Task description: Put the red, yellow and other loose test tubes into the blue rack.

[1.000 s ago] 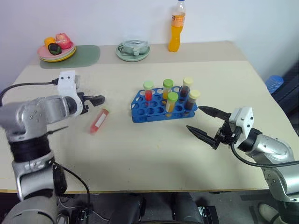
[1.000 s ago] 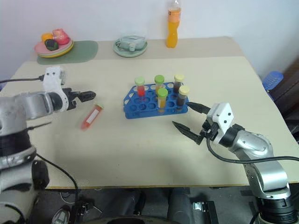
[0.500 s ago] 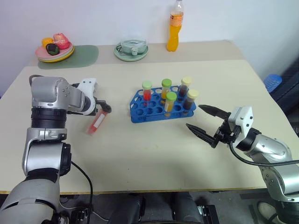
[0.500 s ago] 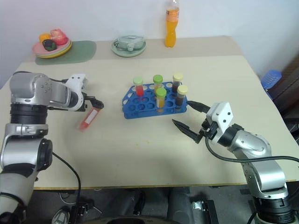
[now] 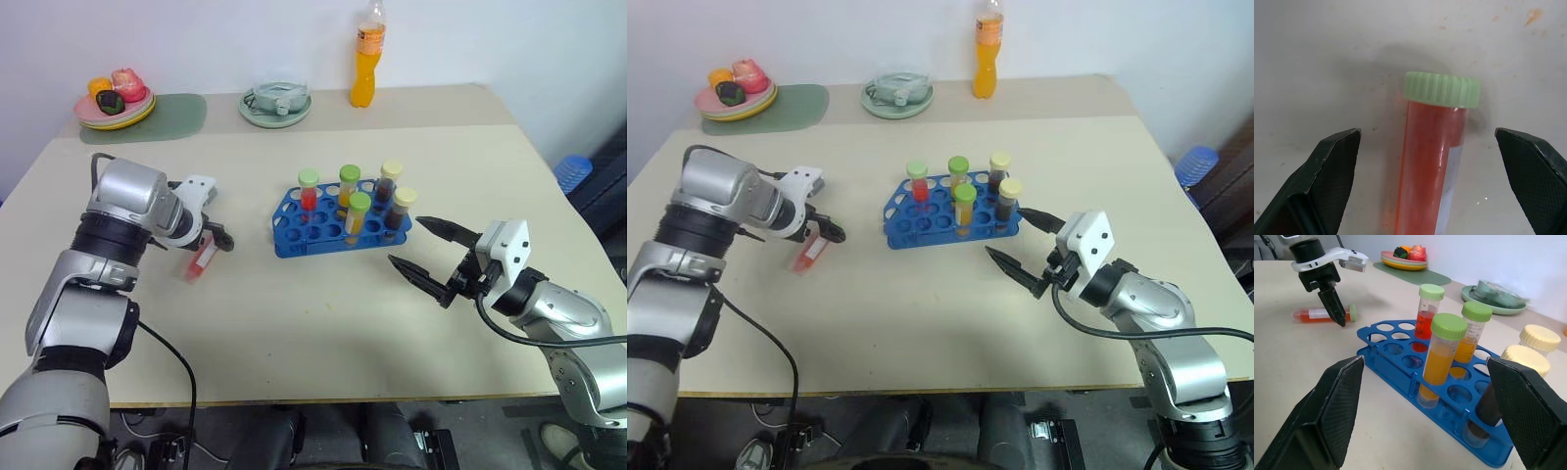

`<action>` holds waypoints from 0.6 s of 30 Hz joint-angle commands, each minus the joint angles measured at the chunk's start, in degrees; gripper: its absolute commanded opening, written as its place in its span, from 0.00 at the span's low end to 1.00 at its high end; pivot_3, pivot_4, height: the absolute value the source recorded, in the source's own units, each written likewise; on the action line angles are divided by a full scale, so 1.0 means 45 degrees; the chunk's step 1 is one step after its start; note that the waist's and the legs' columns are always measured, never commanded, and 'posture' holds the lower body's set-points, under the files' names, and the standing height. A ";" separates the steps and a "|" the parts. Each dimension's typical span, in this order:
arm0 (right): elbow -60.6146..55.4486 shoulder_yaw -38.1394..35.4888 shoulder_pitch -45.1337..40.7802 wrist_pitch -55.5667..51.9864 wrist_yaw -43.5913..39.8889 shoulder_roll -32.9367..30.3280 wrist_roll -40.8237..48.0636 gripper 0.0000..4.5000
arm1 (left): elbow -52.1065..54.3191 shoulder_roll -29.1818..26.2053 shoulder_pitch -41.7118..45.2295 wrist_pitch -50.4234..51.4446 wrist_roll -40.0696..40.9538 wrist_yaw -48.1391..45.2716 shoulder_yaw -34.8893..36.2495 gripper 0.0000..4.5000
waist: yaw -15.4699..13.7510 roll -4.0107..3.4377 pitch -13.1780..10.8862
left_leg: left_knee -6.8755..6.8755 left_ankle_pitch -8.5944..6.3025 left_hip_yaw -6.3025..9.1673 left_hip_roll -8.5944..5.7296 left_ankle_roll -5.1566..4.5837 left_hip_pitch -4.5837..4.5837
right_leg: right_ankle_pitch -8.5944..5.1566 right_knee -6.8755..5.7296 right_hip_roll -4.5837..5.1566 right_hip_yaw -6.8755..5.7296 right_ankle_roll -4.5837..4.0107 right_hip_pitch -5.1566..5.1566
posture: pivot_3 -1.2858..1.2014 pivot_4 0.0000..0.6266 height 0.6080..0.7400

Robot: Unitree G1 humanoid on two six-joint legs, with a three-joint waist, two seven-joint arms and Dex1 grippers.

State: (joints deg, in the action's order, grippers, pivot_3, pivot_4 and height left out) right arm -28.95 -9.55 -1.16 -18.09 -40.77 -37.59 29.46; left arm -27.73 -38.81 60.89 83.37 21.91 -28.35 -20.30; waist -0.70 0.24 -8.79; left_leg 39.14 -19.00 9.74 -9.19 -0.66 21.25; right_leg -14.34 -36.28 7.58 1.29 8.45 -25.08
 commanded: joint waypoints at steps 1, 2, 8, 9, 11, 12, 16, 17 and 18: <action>-0.0421 -0.0238 0.0025 0.0151 -0.0022 -0.0058 -0.0036 0.92 | -0.0385 -0.0014 0.0144 -0.0753 -0.0695 -0.0500 -0.0371 0.71 | -0.0006 -0.0005 0.0003 | 0.0000 0.0000 0.0000 0.0000 0.0000 0.0000 | 0.0000 0.0000 0.0000 0.0000 0.0000 -0.0001 | 0.52 0.24 1.00; -0.0421 -0.0251 0.0060 0.0150 -0.0029 -0.0072 -0.0048 0.92 | -0.0549 0.0087 0.0128 -0.0774 -0.0835 -0.0481 -0.0311 0.60 | -0.0021 -0.0005 0.0004 | 0.0000 0.0001 -0.0001 0.0000 0.0000 0.0000 | 0.0000 -0.0003 0.0000 0.0001 0.0000 -0.0001 | 0.52 0.24 1.00; -0.0448 -0.0202 0.0262 0.0193 0.0002 -0.0074 -0.0199 0.92 | -0.0080 0.0119 -0.0176 -0.0148 -0.1036 -0.0713 0.0190 0.26 | -0.0003 -0.0006 0.0005 | 0.0006 0.0002 0.0001 -0.0002 0.0002 -0.0003 | 0.0000 -0.0007 0.0001 0.0000 0.0000 0.0005 | 0.52 0.24 1.00; -0.0433 -0.0169 0.0257 0.0200 0.0009 -0.0063 -0.0237 0.92 | 0.0220 0.0053 -0.0302 0.0049 -0.0981 -0.0695 0.0419 0.26 | 0.0008 -0.0006 0.0005 | 0.0005 0.0002 0.0001 -0.0001 0.0002 -0.0002 | 0.0000 -0.0008 0.0000 0.0001 0.0000 0.0001 | 0.52 0.24 1.00; -0.0398 -0.0135 0.0230 0.0218 -0.0009 -0.0038 -0.0301 0.92 | 0.0740 0.0022 -0.0536 0.0364 -0.0951 -0.0549 0.0967 0.26 | 0.0019 -0.0006 0.0005 | 0.0006 0.0002 -0.0001 -0.0002 0.0002 0.0004 | 0.0000 -0.0011 0.0001 0.0003 0.0000 -0.0008 | 0.52 0.24 1.00; -0.0340 -0.0116 0.0178 0.0226 -0.0025 -0.0027 -0.0338 0.92 | 0.1357 -0.0066 -0.0791 0.0488 -0.0826 -0.0524 0.1467 0.26 | 0.0024 -0.0006 0.0005 | 0.0005 0.0002 -0.0001 -0.0001 0.0002 0.0008 | 0.0000 -0.0011 0.0000 0.0003 0.0001 -0.0014 | 0.52 0.24 1.00; -0.0082 -0.0110 0.0029 0.0305 -0.0113 -0.0008 -0.0440 0.92 | 0.4478 -0.0380 -0.2240 0.0449 0.0264 -0.1030 0.4044 0.26 | 0.0065 -0.0003 0.0003 | 0.0003 0.0003 -0.0002 0.0002 0.0003 0.0025 | 0.0000 -0.0020 0.0001 0.0004 0.0000 -0.0041 | 0.52 0.24 1.00; -0.0058 -0.0131 0.0040 0.0324 -0.0140 -0.0007 -0.0443 0.92 | 0.5079 -0.0472 -0.2540 0.0398 0.0578 -0.1310 0.4302 0.26 | 0.0068 -0.0004 0.0003 | 0.0004 0.0004 -0.0001 0.0004 0.0006 0.0029 | 0.0000 -0.0018 0.0000 0.0003 0.0000 -0.0043 | 0.52 0.24 1.00; 0.0000 -0.0105 0.0008 0.0340 -0.0162 0.0008 -0.0465 0.92 | 0.6027 -0.0489 -0.3150 -0.0328 0.0982 -0.1707 0.4866 0.26 | 0.0067 -0.0003 0.0003 | 0.0005 0.0004 -0.0001 0.0004 0.0006 0.0029 | 0.0000 -0.0021 0.0002 0.0003 0.0000 -0.0043 | 0.52 0.24 1.00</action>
State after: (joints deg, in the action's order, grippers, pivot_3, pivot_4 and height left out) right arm -28.24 -9.28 -0.62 -17.99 -41.12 -37.58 27.42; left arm -7.36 -39.73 47.94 85.20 23.47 -33.41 -3.02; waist -0.40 0.22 -8.77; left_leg 39.17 -18.98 9.74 -9.17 -0.64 21.38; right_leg -14.34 -36.37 7.59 1.31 8.45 -25.27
